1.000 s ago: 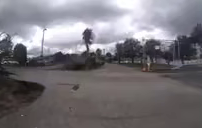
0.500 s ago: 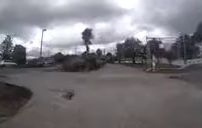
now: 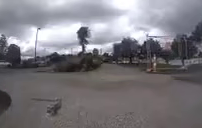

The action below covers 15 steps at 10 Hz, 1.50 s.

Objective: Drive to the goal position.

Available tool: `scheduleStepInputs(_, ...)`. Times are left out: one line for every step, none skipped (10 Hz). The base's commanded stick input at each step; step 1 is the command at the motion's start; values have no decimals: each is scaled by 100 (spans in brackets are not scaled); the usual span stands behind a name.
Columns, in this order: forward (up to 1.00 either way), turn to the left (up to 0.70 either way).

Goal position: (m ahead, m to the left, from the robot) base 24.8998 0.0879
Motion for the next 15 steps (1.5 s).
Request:
scheduleStepInputs(100,-27)
scheduleStepInputs(100,-27)
scheduleStepInputs(100,-27)
scheduleStepInputs(100,-27)
scheduleStepInputs(100,-27)
scheduleStepInputs(100,-27)
scheduleStepInputs(100,-27)
scheduleStepInputs(100,-19)
scheduleStepInputs(100,-11)
scheduleStepInputs(100,-3)
scheduleStepInputs(100,0)
scheduleStepInputs(100,0)
scheduleStepInputs(100,0)
scheduleStepInputs(100,0)
scheduleStepInputs(100,0)
